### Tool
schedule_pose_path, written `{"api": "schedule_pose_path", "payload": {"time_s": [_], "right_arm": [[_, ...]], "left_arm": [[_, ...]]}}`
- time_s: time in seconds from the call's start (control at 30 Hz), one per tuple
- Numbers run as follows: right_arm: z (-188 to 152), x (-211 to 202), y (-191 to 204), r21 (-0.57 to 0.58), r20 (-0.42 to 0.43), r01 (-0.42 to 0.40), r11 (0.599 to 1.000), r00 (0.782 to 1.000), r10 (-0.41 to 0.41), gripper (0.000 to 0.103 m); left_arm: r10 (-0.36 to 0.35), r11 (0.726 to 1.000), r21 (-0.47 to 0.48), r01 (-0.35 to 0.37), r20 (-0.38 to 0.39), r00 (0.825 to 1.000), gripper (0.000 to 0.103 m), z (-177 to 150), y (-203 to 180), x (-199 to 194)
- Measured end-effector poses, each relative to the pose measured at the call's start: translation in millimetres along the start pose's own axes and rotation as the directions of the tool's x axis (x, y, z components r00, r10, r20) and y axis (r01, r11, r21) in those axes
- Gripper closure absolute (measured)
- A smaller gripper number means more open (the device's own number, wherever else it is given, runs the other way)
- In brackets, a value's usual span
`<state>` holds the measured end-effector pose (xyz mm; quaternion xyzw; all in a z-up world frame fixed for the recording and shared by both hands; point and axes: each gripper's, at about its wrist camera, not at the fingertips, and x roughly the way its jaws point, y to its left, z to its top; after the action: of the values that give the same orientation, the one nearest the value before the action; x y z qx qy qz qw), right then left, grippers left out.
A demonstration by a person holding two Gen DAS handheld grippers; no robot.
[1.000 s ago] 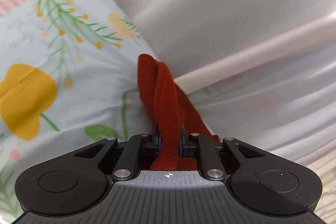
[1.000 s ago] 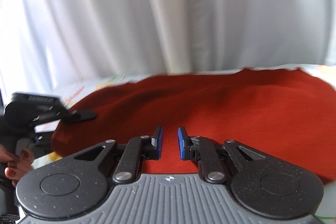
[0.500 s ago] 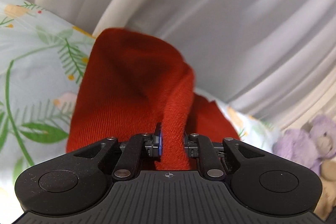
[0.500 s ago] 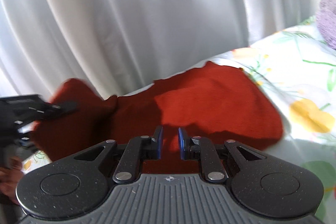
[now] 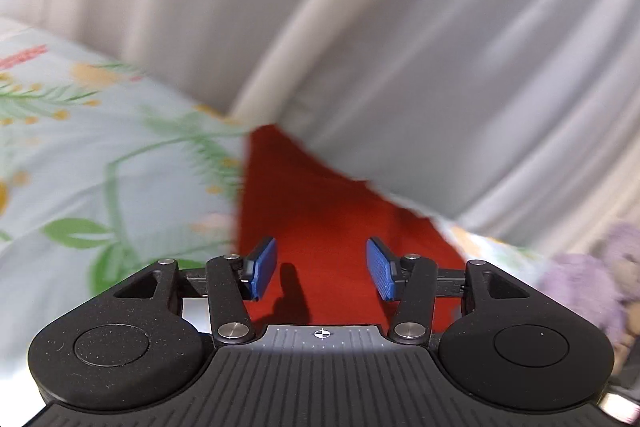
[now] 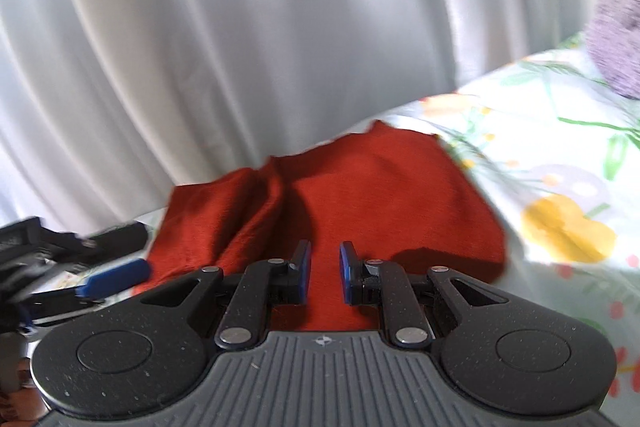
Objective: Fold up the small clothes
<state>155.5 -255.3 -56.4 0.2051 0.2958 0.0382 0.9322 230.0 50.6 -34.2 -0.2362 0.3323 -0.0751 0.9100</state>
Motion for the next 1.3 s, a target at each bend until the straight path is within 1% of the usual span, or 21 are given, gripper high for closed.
{"api": "schedule_pose_path", "payload": {"time_s": [0.03, 0.1, 0.17, 0.3, 0.33, 0.4, 0.47, 0.5, 0.53, 0.57, 0.6, 0.67, 0.73, 0.77, 0.8, 0.9, 1.03, 1.1, 1.2, 1.27, 1.3], "right_arm": [[1, 3, 8, -0.018, -0.006, -0.026, 0.999, 1.000, 0.026, 0.088], [1, 10, 24, -0.066, -0.017, -0.072, 0.995, 0.997, 0.071, 0.088], [-2, 17, 37, -0.112, -0.034, -0.110, 0.988, 0.994, 0.106, 0.088], [-14, 38, 38, -0.148, -0.134, -0.076, 0.986, 0.989, 0.056, 0.088], [-18, 40, 34, -0.158, -0.135, -0.076, 0.985, 0.989, 0.055, 0.088], [-19, 38, 32, -0.184, -0.134, -0.090, 0.979, 0.989, 0.066, 0.088], [-13, 33, 31, -0.171, -0.150, -0.107, 0.979, 0.985, 0.081, 0.087], [-9, 31, 26, -0.146, -0.146, -0.119, 0.982, 0.985, 0.097, 0.085], [-3, 31, 19, -0.105, -0.137, -0.127, 0.986, 0.984, 0.113, 0.078], [3, 31, 10, -0.053, -0.130, -0.136, 0.989, 0.983, 0.128, 0.068], [10, 32, 1, 0.012, -0.127, -0.146, 0.989, 0.981, 0.146, 0.064], [23, 41, -17, 0.149, -0.140, -0.177, 0.973, 0.970, 0.198, 0.060], [33, 59, -33, 0.287, -0.169, -0.238, 0.928, 0.941, 0.293, 0.055], [37, 71, -39, 0.349, -0.187, -0.267, 0.898, 0.920, 0.345, 0.050], [40, 83, -42, 0.397, -0.203, -0.285, 0.873, 0.900, 0.386, 0.050], [44, 110, -42, 0.464, -0.239, -0.289, 0.838, 0.870, 0.432, 0.050], [43, 127, -25, 0.459, -0.267, -0.298, 0.837, 0.852, 0.450, 0.050], [41, 131, -16, 0.429, -0.286, -0.304, 0.851, 0.848, 0.447, 0.055], [43, 137, -3, 0.386, -0.303, -0.317, 0.866, 0.844, 0.444, 0.070], [44, 139, 5, 0.341, -0.315, -0.308, 0.888, 0.853, 0.416, 0.084], [44, 139, 9, 0.305, -0.323, -0.295, 0.906, 0.863, 0.389, 0.087]], "left_arm": [[0.025, 0.999, -0.032, -0.026, -0.026, 0.999, 0.052, -1, 7, 7], [0.005, 0.996, -0.084, -0.012, -0.080, 0.997, 0.052, -7, 16, 18], [-0.007, 0.998, -0.066, 0.002, -0.075, 0.997, 0.050, -15, 14, 17], [-0.059, 0.998, -0.020, 0.057, -0.092, 0.994, 0.037, -22, 7, 16], [-0.066, 0.998, -0.014, 0.065, -0.101, 0.993, 0.033, -21, 6, 17], [-0.064, 0.998, -0.031, 0.061, -0.112, 0.992, 0.030, -17, 9, 13], [-0.026, 0.998, -0.062, 0.020, -0.095, 0.995, 0.019, -10, 15, 10], [0.022, 0.998, -0.063, -0.026, -0.072, 0.997, 0.011, -7, 18, 5], [0.073, 0.996, -0.054, -0.075, -0.048, 0.996, 0.007, -4, 21, 3], [0.119, 0.992, -0.046, -0.121, -0.029, 0.992, 0.007, -1, 23, 1], [0.161, 0.986, -0.043, -0.162, -0.017, 0.987, 0.007, 2, 26, 1], [0.220, 0.973, -0.058, -0.221, -0.022, 0.975, 0.007, 8, 31, 2], [0.226, 0.971, -0.070, -0.228, -0.032, 0.974, 0.007, 10, 33, 7], [0.230, 0.970, -0.069, -0.232, -0.040, 0.972, 0.007, 10, 32, 12], [0.236, 0.969, -0.066, -0.239, -0.051, 0.970, 0.007, 10, 32, 17], [0.225, 0.972, -0.052, -0.229, -0.079, 0.971, 0.007, 8, 31, 26], [0.251, 0.967, -0.033, -0.254, -0.066, 0.966, 0.007, 7, 31, 32], [0.271, 0.961, -0.038, -0.274, -0.073, 0.960, 0.007, 8, 35, 33], [0.274, 0.959, -0.046, -0.279, -0.088, 0.958, 0.007, 8, 39, 36], [0.275, 0.959, -0.042, -0.280, -0.091, 0.957, 0.007, 6, 39, 37], [0.278, 0.958, -0.038, -0.283, -0.092, 0.956, 0.007, 6, 39, 37]]}}
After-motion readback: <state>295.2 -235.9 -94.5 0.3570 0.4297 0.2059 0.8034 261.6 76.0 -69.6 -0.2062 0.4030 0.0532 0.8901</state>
